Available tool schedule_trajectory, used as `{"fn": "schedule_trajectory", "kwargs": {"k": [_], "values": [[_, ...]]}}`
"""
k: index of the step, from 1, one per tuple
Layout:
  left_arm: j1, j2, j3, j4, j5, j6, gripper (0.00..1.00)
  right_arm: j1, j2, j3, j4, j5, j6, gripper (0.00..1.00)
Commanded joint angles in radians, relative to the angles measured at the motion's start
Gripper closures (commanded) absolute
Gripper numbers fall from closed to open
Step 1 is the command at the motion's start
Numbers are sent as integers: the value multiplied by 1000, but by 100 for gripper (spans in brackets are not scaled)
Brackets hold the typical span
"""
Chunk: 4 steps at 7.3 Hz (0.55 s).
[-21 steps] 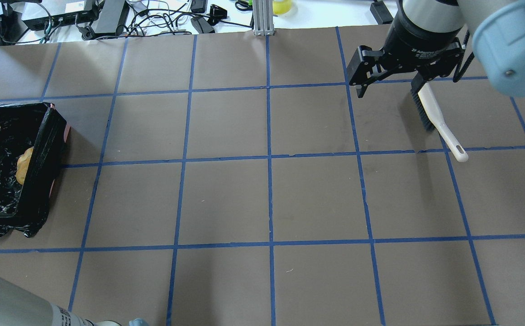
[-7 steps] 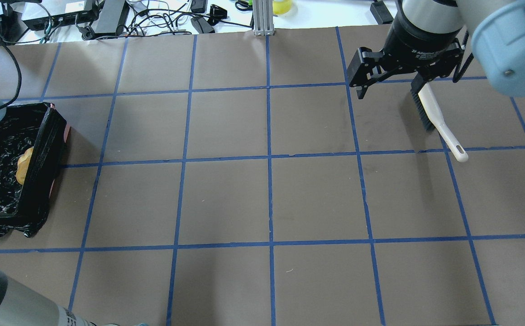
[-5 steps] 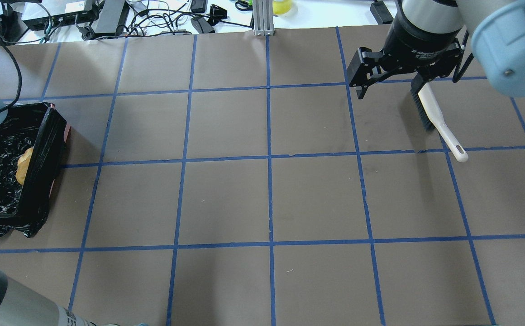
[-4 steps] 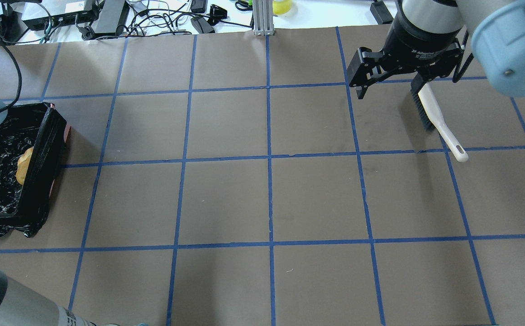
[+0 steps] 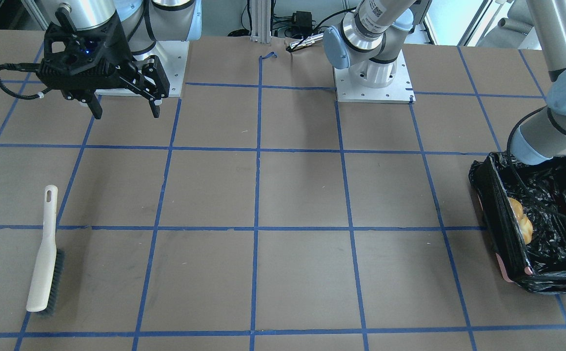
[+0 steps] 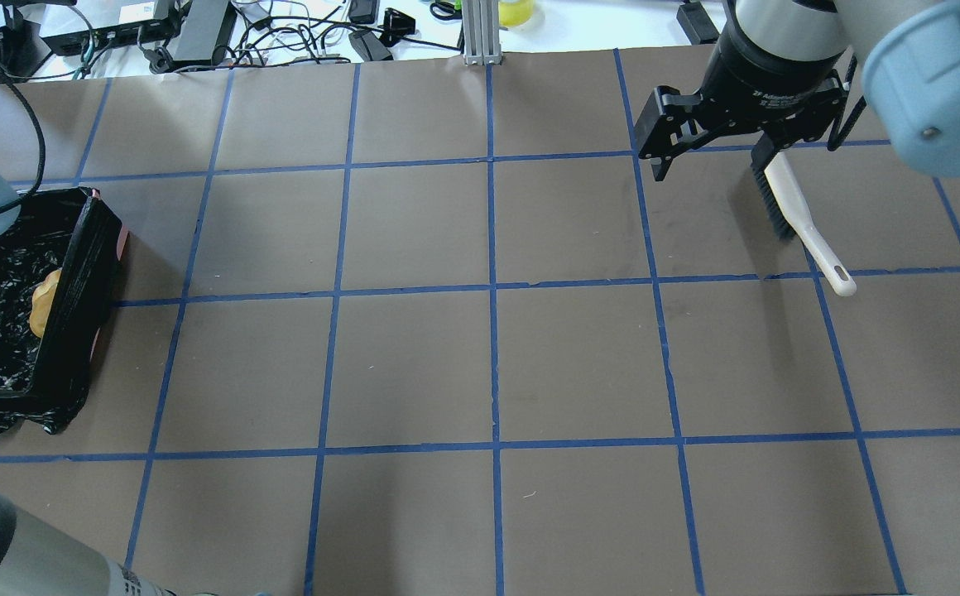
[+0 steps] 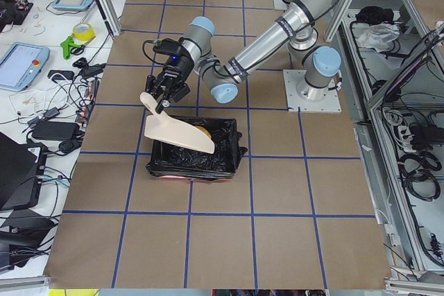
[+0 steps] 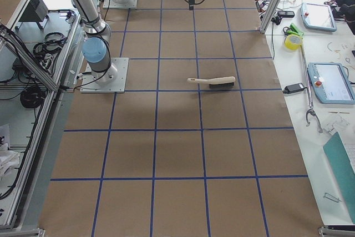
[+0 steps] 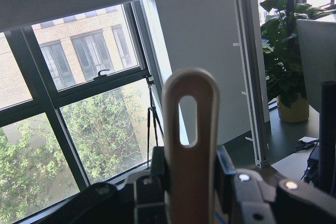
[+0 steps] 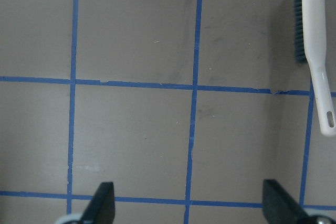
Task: Sweep and dump trash into bin
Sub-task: 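Hold the white dustpan tipped over the black bin with the left gripper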
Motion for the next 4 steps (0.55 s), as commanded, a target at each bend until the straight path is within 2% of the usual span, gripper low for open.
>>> {"fn": "schedule_trajectory", "kwargs": {"k": [1,2,4], "values": [[-9,0,-18,61,-5,84,100,0,0,2,1,-1,0,0],[-10,-14,-33,123,-8,99,100,0,0,2,-1,1,1,0],[-16,-9,-75,171,-12,116,100,0,0,2,-1,1,1,0]]}}
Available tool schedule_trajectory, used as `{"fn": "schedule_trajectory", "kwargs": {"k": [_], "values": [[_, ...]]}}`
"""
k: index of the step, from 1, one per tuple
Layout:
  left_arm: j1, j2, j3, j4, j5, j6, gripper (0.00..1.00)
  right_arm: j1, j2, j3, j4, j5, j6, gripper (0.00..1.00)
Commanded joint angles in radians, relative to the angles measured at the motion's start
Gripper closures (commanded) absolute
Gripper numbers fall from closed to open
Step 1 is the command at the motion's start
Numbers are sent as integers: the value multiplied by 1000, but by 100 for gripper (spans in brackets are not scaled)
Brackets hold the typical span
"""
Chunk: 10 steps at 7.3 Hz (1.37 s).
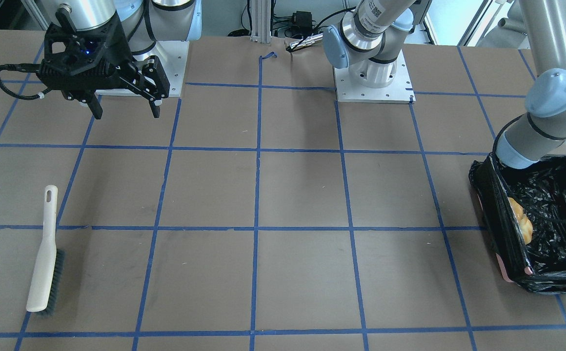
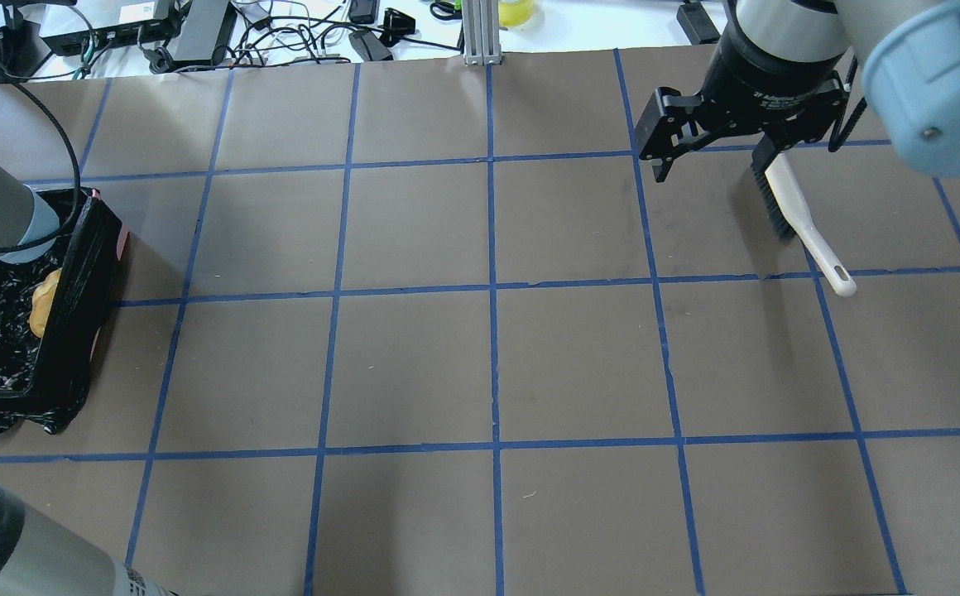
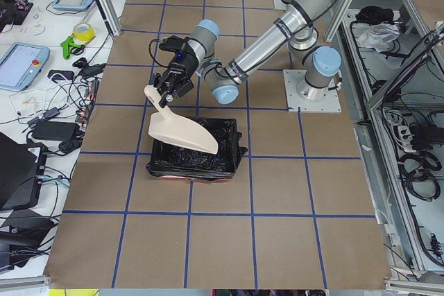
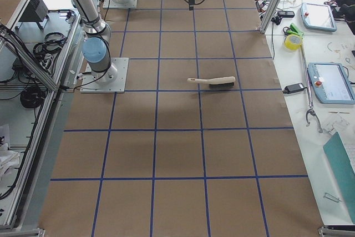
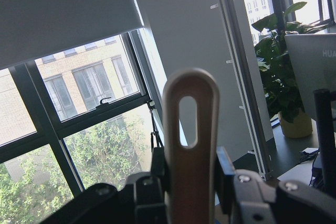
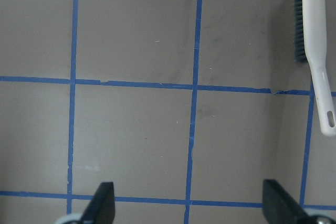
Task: Sweep and dump trash into bin
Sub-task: 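Hold the white dustpan tipped over the black bin with the left gripper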
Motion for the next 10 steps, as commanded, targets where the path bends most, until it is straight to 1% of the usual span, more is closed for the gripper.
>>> {"fn": "schedule_trajectory", "kwargs": {"k": [1,2,3,4,5,6,8,10], "values": [[-2,-6,-33,55,-9,16,100,0,0,0,0,0,0,0],[-4,-7,-36,63,-35,39,100,0,0,-1,0,-1,-1,0],[-13,-2,-38,69,-36,64,100,0,0,0,0,0,0,0],[-15,18,-27,34,-47,88,100,0,0,0,0,-1,0,0],[-27,45,14,-94,-65,92,100,0,0,0,0,-1,0,0],[-44,73,77,-272,-56,83,100,0,0,0,0,-1,0,0],[-45,121,176,-548,-62,47,100,0,0,0,-2,-1,0,0],[-68,165,185,-749,-81,-96,100,0,0,-1,0,-1,-1,0]]}}
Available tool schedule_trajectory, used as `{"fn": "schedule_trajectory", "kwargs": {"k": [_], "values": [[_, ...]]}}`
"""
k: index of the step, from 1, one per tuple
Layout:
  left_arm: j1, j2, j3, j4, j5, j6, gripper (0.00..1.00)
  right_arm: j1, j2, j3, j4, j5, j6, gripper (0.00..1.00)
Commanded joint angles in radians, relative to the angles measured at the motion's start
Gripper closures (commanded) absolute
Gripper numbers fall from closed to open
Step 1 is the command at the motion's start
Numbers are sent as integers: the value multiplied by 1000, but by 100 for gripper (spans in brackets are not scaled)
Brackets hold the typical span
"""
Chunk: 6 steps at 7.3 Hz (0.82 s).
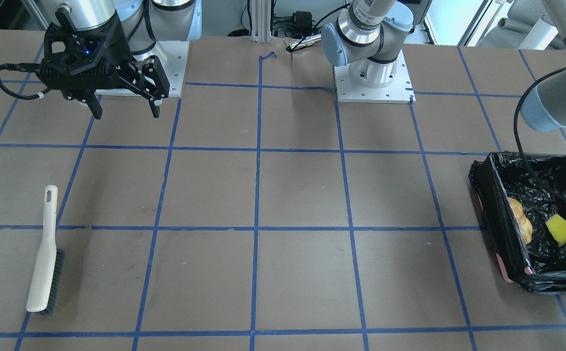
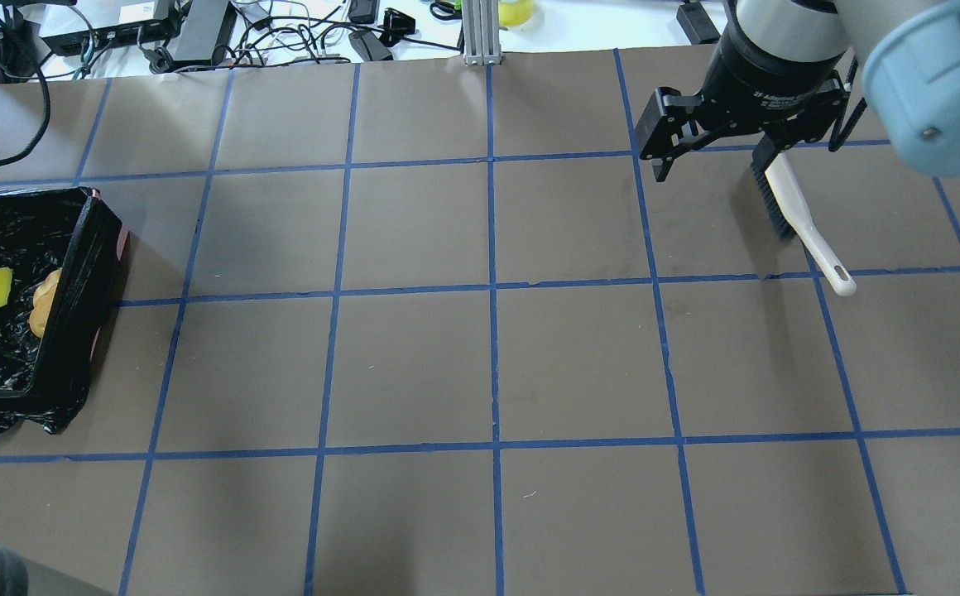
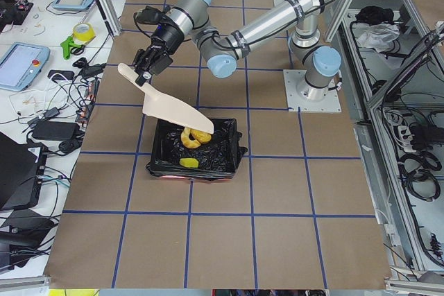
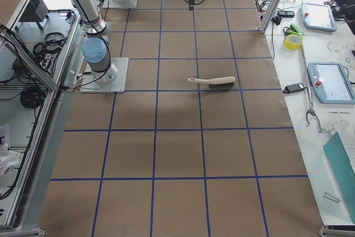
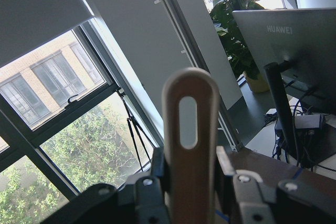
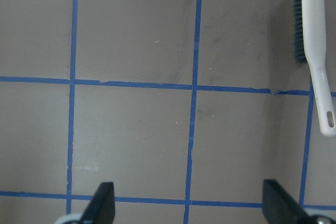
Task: Sweep and dump trash into bin
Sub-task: 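Lift the dustpan out of the bin and lower it onto the table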
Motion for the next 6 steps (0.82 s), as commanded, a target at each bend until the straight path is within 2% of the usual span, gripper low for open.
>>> {"fn": "schedule_trajectory", "kwargs": {"k": [1,3,4,6], "values": [[-33,50,10,-201,-15,-145,100,0,0,-1,0,0,0,0],[-67,80,10,-351,-29,-289,100,0,0,0,0,-2,0,0],[-91,87,9,-457,-80,-404,100,0,0,0,-1,0,-1,0],[-142,110,6,-664,-93,-654,100,0,0,0,0,-2,-1,0]]}}
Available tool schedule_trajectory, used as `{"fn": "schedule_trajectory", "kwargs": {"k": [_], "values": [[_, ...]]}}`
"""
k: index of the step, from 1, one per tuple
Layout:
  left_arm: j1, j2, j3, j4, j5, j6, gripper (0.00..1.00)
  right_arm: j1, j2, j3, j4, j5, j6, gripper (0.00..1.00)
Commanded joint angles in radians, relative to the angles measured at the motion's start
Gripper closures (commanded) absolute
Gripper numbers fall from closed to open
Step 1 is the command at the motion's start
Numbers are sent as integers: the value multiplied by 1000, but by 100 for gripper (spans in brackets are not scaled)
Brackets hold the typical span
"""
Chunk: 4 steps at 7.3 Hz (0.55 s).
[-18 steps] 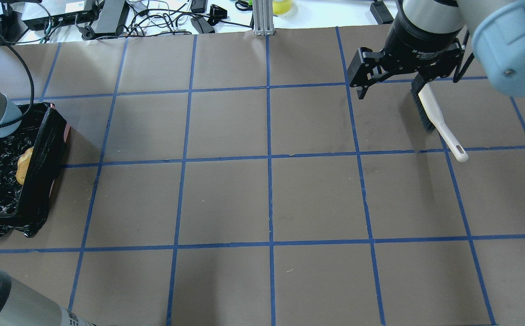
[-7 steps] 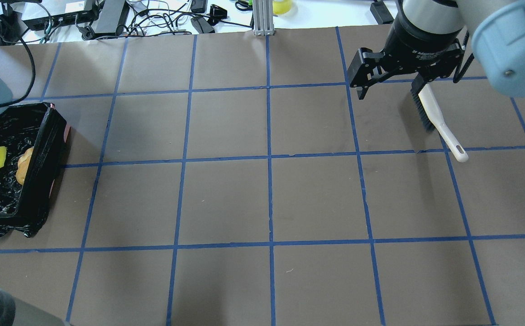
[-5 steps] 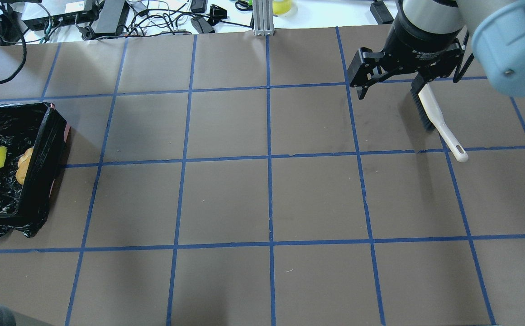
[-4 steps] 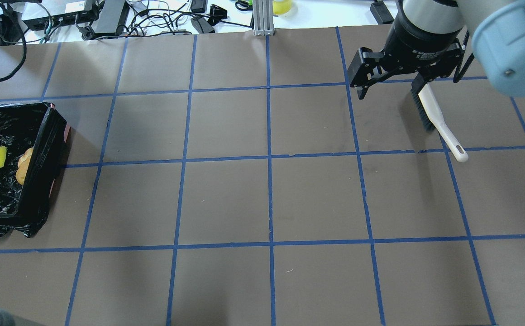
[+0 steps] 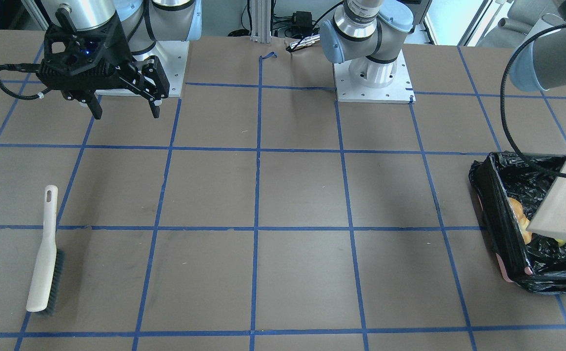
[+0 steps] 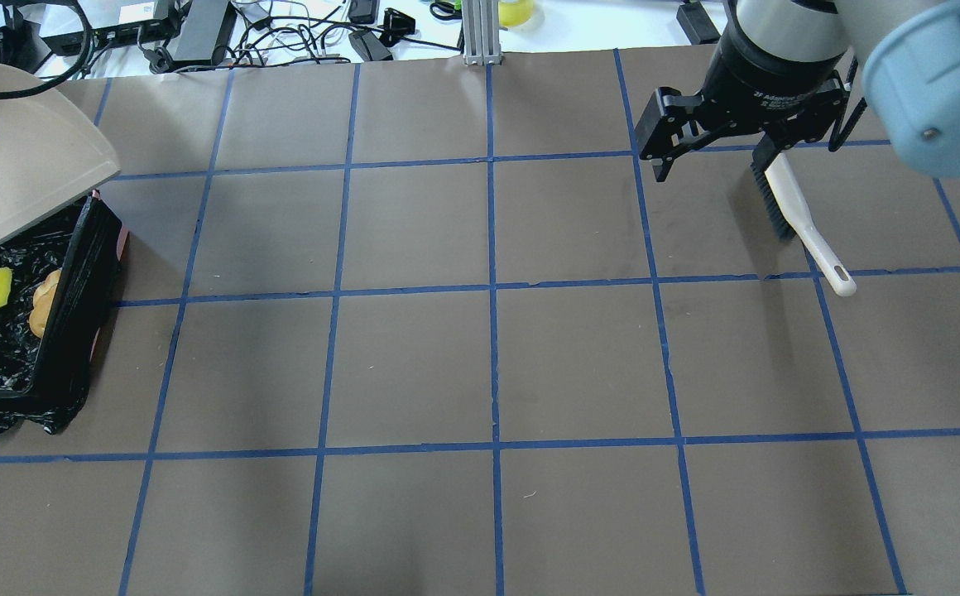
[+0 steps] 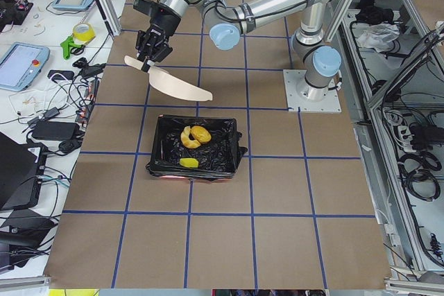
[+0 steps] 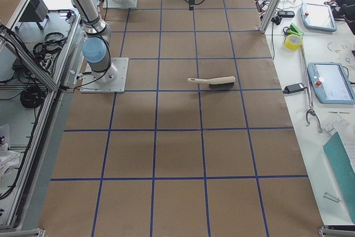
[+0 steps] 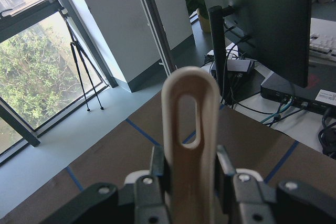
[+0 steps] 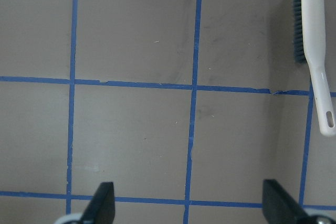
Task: Sweep and dump trash into bin
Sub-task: 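Lift the dustpan out of the bin and lower it onto the table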
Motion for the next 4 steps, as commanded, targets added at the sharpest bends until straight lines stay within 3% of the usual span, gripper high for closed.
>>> {"fn": "schedule_trajectory", "kwargs": {"k": [1,2,4], "values": [[-55,17,-3,-206,-14,-280,100,0,0,0,1,-1,0,0],[-81,14,-11,-269,-19,-409,100,0,0,0,0,-3,0,0],[-96,-9,-11,-452,-177,-763,100,-3,0,0,1,-3,-2,0]]}}
